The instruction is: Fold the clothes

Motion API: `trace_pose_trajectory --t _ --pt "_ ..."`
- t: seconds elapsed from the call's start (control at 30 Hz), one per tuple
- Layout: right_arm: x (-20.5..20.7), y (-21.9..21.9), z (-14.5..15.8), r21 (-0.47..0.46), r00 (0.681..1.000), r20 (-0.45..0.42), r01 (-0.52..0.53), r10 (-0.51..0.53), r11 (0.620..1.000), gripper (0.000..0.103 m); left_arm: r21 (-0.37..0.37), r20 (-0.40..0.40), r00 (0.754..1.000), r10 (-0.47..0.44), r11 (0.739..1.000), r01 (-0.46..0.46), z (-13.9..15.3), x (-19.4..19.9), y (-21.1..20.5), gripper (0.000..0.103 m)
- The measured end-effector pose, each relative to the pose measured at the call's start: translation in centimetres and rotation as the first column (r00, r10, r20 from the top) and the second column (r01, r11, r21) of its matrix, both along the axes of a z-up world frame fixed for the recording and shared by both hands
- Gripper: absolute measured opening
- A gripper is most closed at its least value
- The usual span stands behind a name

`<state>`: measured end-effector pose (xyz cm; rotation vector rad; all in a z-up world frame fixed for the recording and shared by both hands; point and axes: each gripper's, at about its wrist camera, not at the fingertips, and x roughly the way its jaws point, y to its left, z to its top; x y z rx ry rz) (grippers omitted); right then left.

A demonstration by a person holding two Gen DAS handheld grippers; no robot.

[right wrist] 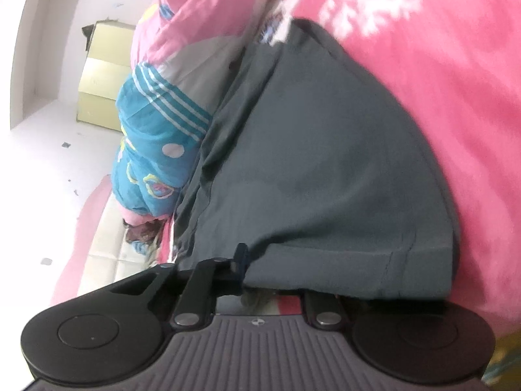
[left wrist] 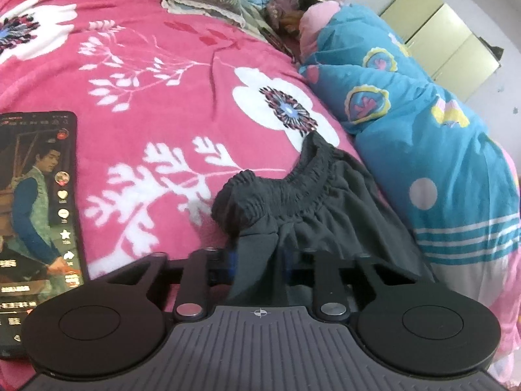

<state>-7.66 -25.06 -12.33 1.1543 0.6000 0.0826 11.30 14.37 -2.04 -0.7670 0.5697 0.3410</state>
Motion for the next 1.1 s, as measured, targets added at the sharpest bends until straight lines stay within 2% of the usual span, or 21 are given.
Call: trace_pose_trajectory --t 0.07,0.17,0.27,0.63,0.93,1.1 --pt "0.0 -0.2 0.9 -0.056 1.000 0.025 0.005 -0.004 0.998 0.005 0.012 0.010 1.000 0.002 1.000 -0.002 0.1 -0.5 -0.1 0.011" --pt "-0.2 -0.3 2.2 -0.126 0.998 0.057 0.007 0.000 0.992 0.002 0.023 0.026 1.000 0.005 1.000 -0.006 0.3 -1.4 -0.4 0.008" --pt "-0.8 -0.7 3.2 -0.158 0.996 0.086 0.013 0.000 0.987 0.002 0.035 0.043 0.999 -0.001 0.999 0.000 0.6 -2.4 -0.8 0.006" --pt "-5.2 -2.4 5.5 -0.164 0.986 0.160 0.066 -0.040 0.984 0.002 0.121 0.108 0.990 -0.087 0.990 0.074 2.9 -8.5 -2.8 0.005" --pt "-11.8 -3.8 7.1 -0.157 0.986 0.167 0.053 -0.027 0.986 0.002 0.189 0.115 0.974 -0.198 0.966 0.174 3.8 -15.2 -3.6 0.005" --pt "-16.1 -3.9 8.4 -0.186 0.987 0.161 0.030 0.000 0.982 0.002 0.187 0.105 0.968 -0.228 0.960 0.206 4.1 -19.3 -3.3 0.005"
